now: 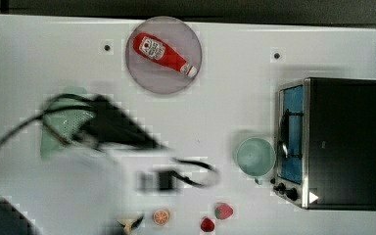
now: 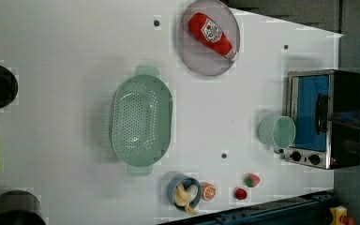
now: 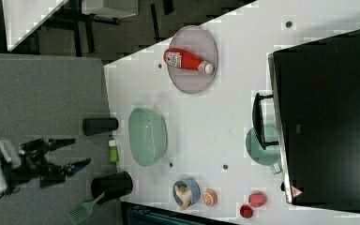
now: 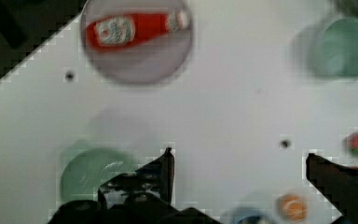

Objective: Drag strainer left to right.

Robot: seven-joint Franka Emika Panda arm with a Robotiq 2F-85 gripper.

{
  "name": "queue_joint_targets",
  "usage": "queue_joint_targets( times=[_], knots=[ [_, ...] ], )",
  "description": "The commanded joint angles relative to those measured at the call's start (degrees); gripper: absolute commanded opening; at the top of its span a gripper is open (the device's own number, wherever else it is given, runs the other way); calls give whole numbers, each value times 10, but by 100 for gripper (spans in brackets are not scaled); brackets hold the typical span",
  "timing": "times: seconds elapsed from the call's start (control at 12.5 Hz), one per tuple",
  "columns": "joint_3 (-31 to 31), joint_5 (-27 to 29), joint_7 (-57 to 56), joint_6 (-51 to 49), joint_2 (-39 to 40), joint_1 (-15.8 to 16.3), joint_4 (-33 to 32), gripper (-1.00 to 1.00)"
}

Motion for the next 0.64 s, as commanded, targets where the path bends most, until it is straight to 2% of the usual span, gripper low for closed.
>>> queue_joint_targets(
  times=[0.08, 0.4, 0.64],
  knots=[
    [84, -3, 190, 34, 77, 20, -45, 100],
    [165, -12, 442, 140, 201, 21, -56, 100],
    [177, -18, 582, 230, 285, 24, -71, 100]
  ],
)
